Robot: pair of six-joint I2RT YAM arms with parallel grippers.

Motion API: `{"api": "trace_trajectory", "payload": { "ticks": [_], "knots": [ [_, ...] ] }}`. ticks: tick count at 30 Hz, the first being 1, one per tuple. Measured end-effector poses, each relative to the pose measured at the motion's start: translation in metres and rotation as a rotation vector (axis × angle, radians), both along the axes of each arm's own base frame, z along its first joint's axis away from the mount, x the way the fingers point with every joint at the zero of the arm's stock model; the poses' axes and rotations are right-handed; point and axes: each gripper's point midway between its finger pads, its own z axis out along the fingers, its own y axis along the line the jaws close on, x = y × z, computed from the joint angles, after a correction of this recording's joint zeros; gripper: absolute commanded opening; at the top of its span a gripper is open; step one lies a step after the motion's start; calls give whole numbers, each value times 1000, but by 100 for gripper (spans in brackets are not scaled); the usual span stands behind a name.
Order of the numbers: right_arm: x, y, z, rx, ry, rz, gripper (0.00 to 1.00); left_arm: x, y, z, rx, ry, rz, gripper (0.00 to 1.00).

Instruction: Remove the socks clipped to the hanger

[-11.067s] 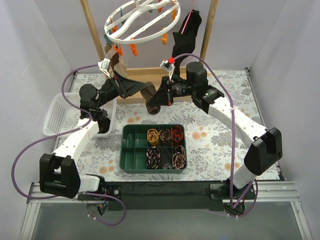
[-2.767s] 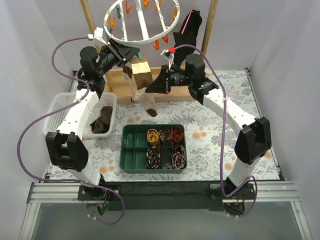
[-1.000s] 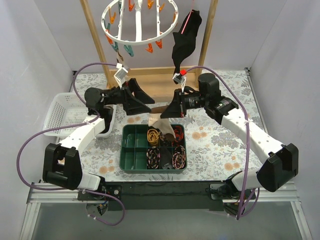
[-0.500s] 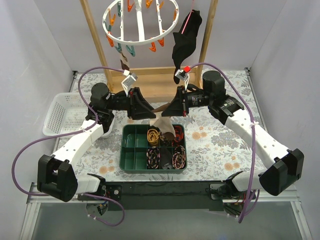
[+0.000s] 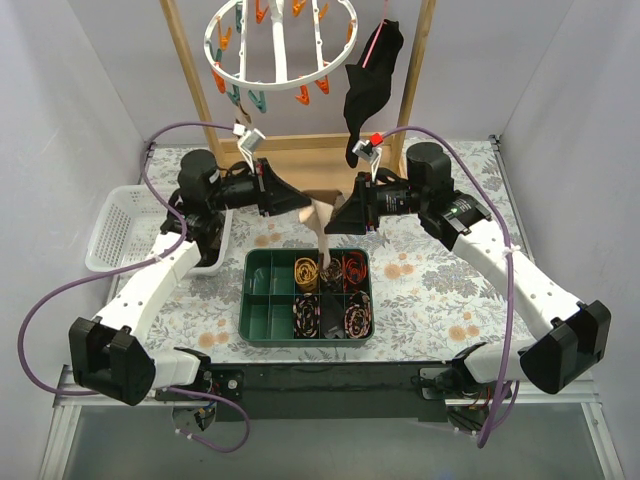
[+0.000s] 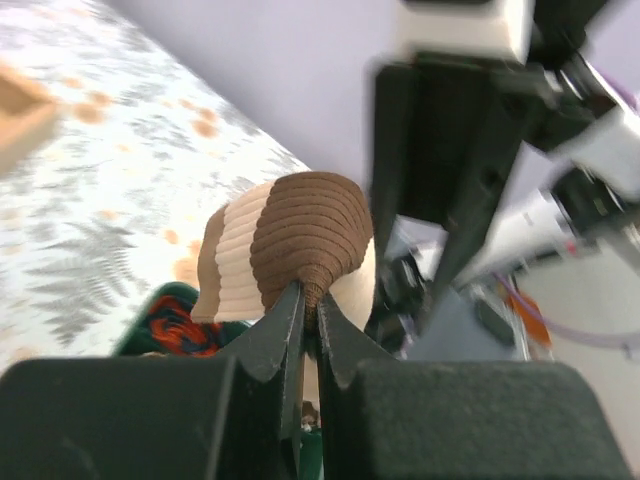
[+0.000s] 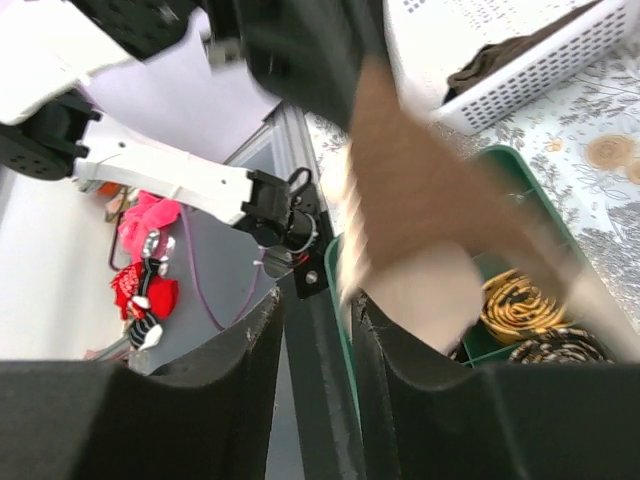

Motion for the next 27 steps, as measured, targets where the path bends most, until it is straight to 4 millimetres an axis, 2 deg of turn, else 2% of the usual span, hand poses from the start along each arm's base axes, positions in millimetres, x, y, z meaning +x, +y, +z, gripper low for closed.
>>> {"api": "trace_trajectory", "payload": {
  "ticks": [3, 5, 6, 10, 16, 18, 22, 25, 26, 27],
  "knots": [
    [3, -3, -4, -24, -5, -30, 41, 37, 27, 4, 13, 49, 196, 0],
    [5, -5, -5, -42, -5, -49, 42, 66, 61, -2, 16, 109, 357, 0],
    [6, -6, -7, -53, -7, -59, 42, 82, 84, -8, 19, 156, 463, 0],
    [10, -9, -12, -81, -4, -83, 42, 117, 146, -30, 36, 275, 767, 0],
    [10, -12, -19, -110, 1, -98, 42, 139, 214, -65, 132, 374, 1171, 0],
    [10, -13, -20, -117, 0, -100, 43, 141, 236, -74, 169, 389, 1293, 0],
    [10, -14, -21, -120, -6, -101, 42, 142, 267, -86, 221, 404, 1469, 0],
    [11, -14, -21, -121, -8, -101, 43, 142, 284, -101, 254, 445, 1565, 31],
    [11, -14, -21, -121, -9, -100, 43, 142, 288, -106, 262, 459, 1587, 58],
    [11, -14, -21, -122, -9, -100, 43, 141, 291, -110, 271, 469, 1605, 68]
  ]
}}
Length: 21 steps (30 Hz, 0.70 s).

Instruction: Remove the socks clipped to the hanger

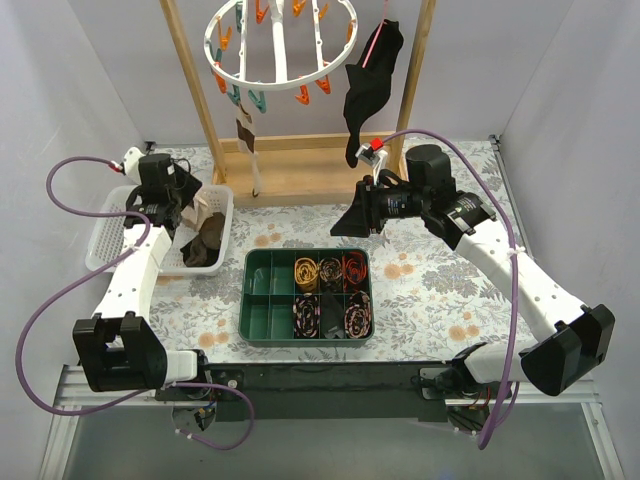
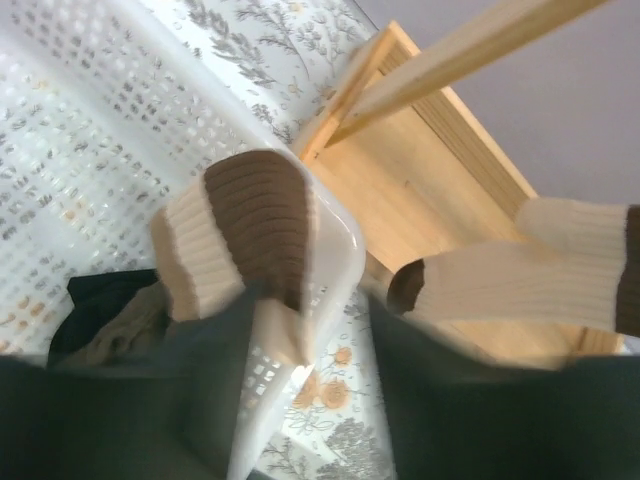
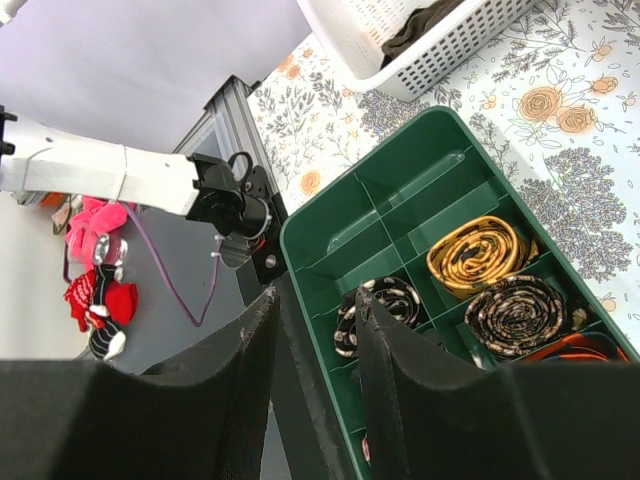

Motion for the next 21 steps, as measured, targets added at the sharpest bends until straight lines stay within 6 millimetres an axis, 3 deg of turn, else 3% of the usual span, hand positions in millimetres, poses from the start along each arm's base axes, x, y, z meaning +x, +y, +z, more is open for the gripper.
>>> {"api": "trace_trajectory", "payload": {
  "ticks": [3, 8, 13, 17, 21],
  "knots": [
    [0, 0, 0, -1, 0, 1, 43, -3, 6, -5, -3, 16, 43, 77],
    [1, 0, -2, -4, 3, 2, 43, 2, 0, 1, -14, -12, 6, 77],
    [3, 2, -7, -15, 11, 5, 43, 19, -49, 34, -56, -196, -304, 77],
    [5, 3, -10, -22, 14, 10, 43, 19, -89, 63, -72, -354, -555, 77],
    [5, 3, -10, -24, 13, 14, 43, 14, -117, 93, -38, -504, -755, 77]
  ]
}}
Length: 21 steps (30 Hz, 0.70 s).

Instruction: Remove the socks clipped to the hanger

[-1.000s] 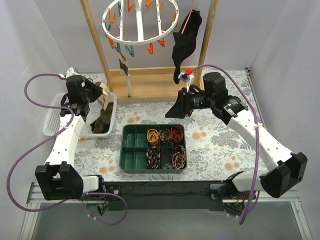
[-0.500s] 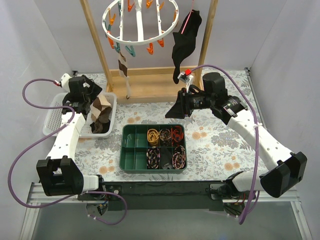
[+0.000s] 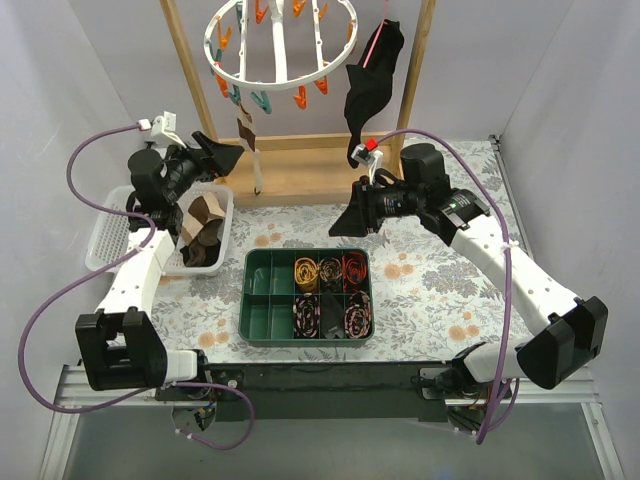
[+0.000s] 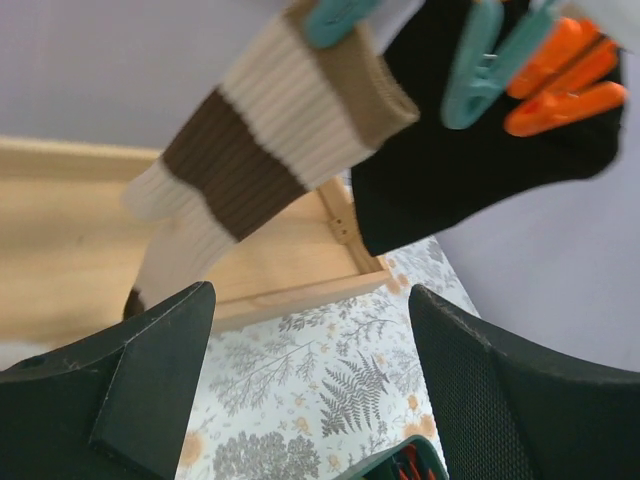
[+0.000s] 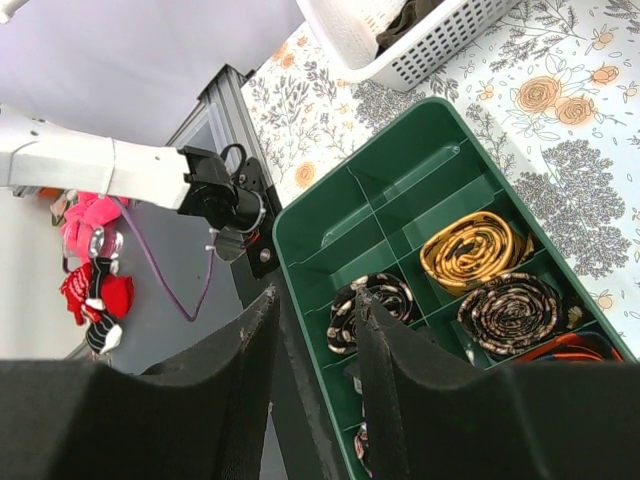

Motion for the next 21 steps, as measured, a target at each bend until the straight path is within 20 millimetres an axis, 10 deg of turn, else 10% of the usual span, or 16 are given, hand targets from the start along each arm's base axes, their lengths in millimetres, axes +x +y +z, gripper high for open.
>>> {"api": "trace_trajectory", "payload": {
  "ticks": [13, 21],
  "knots": [
    [3, 3, -4, -6, 13, 9, 43, 17, -45, -28, 271, -206, -209, 73],
    [7, 6, -4, -6, 18, 14, 43, 63, -56, -66, 394, -181, -104, 55]
  ]
}}
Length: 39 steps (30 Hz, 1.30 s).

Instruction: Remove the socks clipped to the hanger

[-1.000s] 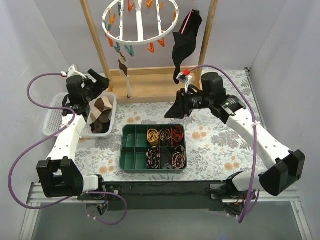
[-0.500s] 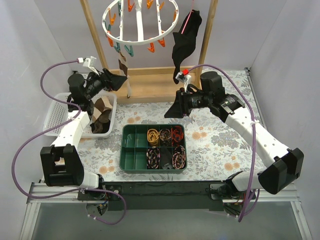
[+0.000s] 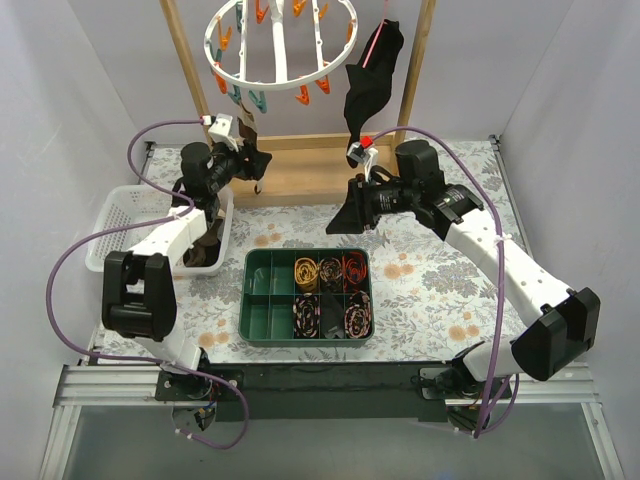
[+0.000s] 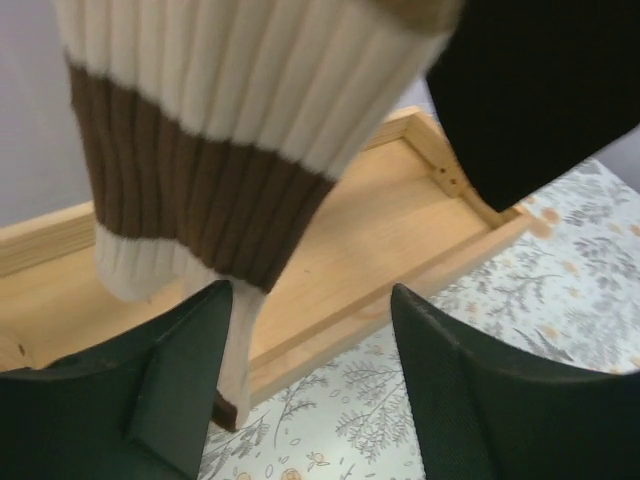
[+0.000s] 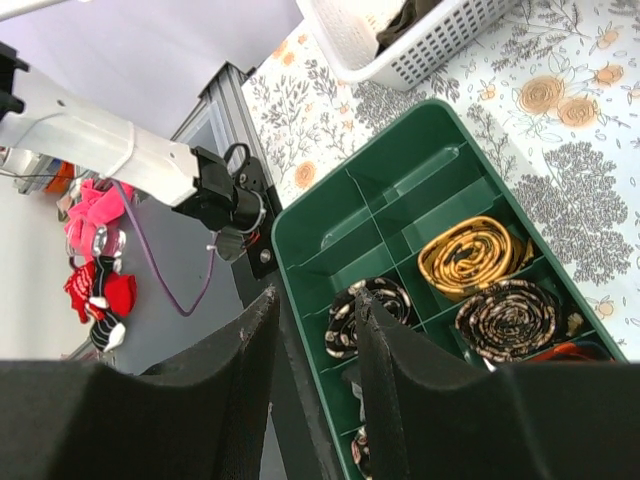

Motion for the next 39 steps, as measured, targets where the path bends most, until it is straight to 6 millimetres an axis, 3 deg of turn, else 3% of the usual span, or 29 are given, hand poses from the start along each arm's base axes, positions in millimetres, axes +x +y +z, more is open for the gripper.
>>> {"api": "trace_trajectory", "payload": {
  "ticks": [5, 8, 9, 10, 16, 24, 28, 33, 39],
  "knots": [
    [0, 1, 5, 9, -9, 3, 43, 23, 7, -24, 16, 44, 91, 30],
    [0, 1, 6, 10, -10, 4, 43, 29, 7, -20, 16, 35, 101, 16],
    [0, 1, 6, 10, -11, 4, 43, 29, 6, -15, 12, 27, 100, 4],
    [1, 1, 6, 10, -10, 4, 43, 30, 5, -11, 10, 17, 98, 0],
    [7, 6, 1, 4, 5, 3, 43, 24, -8, 1, -29, 11, 48, 0],
    [29, 20, 1, 17, -3, -4, 43, -5, -24, 20, -92, 20, -13, 0],
    [41, 28, 5, 30, -49, -22, 52, -19, -31, 37, -118, 3, -54, 0],
    [69, 48, -2, 26, -181, -64, 64, -32, -37, 53, -151, -5, -99, 0],
    [121, 81, -25, 8, -342, -160, 75, -39, -41, 54, -163, 20, -124, 0]
  ]
}}
